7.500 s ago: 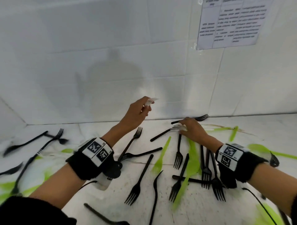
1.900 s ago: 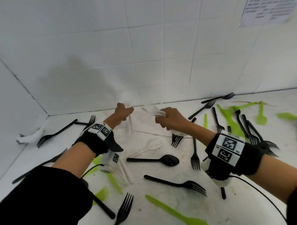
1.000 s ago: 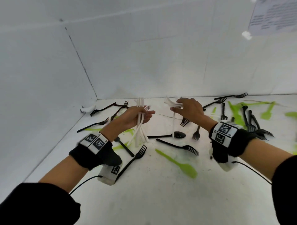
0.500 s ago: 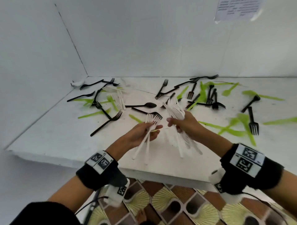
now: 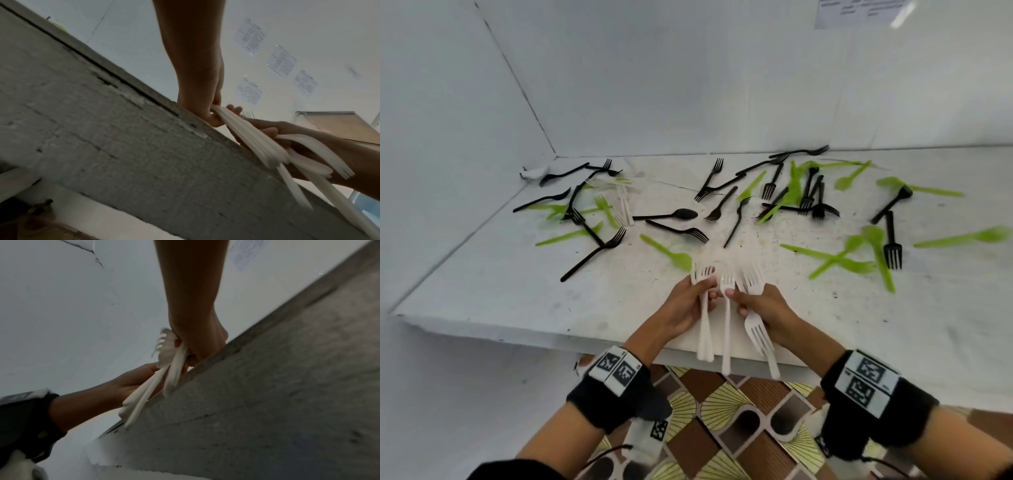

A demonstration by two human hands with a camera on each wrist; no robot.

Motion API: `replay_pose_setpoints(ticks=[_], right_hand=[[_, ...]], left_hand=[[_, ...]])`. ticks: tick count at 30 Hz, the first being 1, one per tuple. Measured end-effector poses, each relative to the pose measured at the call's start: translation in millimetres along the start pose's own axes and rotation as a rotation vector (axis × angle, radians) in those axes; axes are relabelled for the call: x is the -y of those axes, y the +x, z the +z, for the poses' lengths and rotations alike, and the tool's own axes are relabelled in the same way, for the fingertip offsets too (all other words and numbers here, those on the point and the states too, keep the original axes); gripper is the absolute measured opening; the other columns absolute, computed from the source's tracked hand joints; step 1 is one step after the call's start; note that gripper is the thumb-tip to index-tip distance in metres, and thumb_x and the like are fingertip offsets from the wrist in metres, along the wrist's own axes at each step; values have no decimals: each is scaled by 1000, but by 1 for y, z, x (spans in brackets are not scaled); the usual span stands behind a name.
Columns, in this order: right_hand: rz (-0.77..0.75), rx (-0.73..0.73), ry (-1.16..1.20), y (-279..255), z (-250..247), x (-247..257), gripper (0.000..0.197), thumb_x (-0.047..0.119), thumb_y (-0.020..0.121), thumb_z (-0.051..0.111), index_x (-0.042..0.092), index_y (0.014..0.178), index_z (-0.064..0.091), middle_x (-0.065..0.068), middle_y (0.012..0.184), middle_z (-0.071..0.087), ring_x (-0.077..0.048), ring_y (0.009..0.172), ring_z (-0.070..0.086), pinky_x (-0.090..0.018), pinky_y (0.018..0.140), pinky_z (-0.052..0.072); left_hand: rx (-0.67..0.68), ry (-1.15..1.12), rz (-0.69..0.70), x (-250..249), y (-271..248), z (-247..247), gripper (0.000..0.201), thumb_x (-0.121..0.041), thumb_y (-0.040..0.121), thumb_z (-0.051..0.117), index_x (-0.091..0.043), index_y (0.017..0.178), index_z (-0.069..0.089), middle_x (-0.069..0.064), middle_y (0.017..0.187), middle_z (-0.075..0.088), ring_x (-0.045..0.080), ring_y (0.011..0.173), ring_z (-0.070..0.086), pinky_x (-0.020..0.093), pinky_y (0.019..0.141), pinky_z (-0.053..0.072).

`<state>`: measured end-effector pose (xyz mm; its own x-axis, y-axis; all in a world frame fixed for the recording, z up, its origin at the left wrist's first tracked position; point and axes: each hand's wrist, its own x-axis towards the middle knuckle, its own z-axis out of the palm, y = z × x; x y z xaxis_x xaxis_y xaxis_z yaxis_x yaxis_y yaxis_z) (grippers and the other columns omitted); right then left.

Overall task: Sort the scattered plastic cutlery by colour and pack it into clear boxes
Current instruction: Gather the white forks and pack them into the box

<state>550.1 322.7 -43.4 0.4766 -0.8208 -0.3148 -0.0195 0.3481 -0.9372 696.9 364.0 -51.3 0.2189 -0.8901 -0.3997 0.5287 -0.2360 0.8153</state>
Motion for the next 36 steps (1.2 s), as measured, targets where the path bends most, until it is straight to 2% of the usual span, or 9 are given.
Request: replay_pose_setpoints(ticks=[3, 10, 16, 20, 26, 29, 31, 34, 36], right_hand=[[4, -59, 30, 3, 1, -1, 12, 4, 80, 70, 8, 73, 61, 6, 40, 53, -2, 35, 45, -14, 40, 39], [65, -75, 97, 1, 4, 2, 7, 8, 82, 68, 7, 78, 63, 7, 42, 56, -1, 35, 44, -13, 38, 38], [101, -72, 32, 7, 10, 4, 10, 10, 79, 72, 7, 77, 63, 3, 49, 58, -2, 34, 42, -15, 38, 38], [68, -95, -54, 9, 19, 3, 10, 7, 81, 69, 9, 75, 61, -3, 56, 54, -2, 32, 39, -15, 37, 35], [-3, -136, -97, 7, 24, -1, 19, 10, 85, 66, 9, 68, 58, 4, 43, 51, -1, 31, 40, -14, 38, 34], [81, -104, -11, 6, 19, 5, 18, 16, 89, 61, 6, 74, 59, -3, 56, 53, -4, 32, 42, -15, 37, 36], [121, -120, 77, 7, 14, 8, 14, 14, 90, 59, 3, 82, 61, -5, 58, 53, -6, 32, 43, -14, 35, 35], [125, -152, 196, 8, 9, 6, 9, 10, 89, 58, 3, 83, 58, -6, 60, 51, -7, 34, 47, -15, 36, 38], [105, -152, 246, 8, 9, 3, 11, 9, 89, 59, 5, 78, 57, -3, 54, 52, -8, 37, 51, -16, 37, 41]], left_hand=[[-6, -42, -16, -2, -1, -1, 16, -1, 96, 40, -5, 97, 56, 7, 78, 57, 10, 53, 57, 21, 53, 52], [24, 71, -1, -1, -5, 4, 13, -6, 98, 41, -8, 93, 53, 2, 67, 50, 7, 44, 47, 16, 43, 42], [90, 139, 20, -1, -5, 2, 18, -23, 99, 42, -8, 94, 52, 2, 72, 49, 4, 44, 44, 14, 39, 37], [91, 289, 89, 1, -9, 4, 8, -12, 95, 51, -8, 87, 52, 3, 66, 49, 2, 43, 43, 13, 39, 36], [58, 249, 27, -2, -5, 3, 14, -12, 96, 49, -7, 84, 54, -1, 60, 52, 3, 41, 44, 15, 38, 35], [114, 133, -48, -7, -2, 0, 16, -14, 98, 43, -5, 90, 54, -2, 58, 61, 6, 48, 57, 17, 45, 46], [151, 37, -103, -9, -1, -2, 16, -12, 99, 40, -4, 92, 52, 5, 69, 69, 11, 62, 68, 21, 58, 55], [189, -62, -133, -9, 0, -3, 10, -8, 99, 40, -3, 93, 47, 18, 93, 63, 22, 71, 72, 30, 68, 59], [192, -59, -127, -9, 0, -3, 9, -7, 99, 40, -4, 93, 47, 18, 96, 60, 22, 70, 71, 31, 68, 59]])
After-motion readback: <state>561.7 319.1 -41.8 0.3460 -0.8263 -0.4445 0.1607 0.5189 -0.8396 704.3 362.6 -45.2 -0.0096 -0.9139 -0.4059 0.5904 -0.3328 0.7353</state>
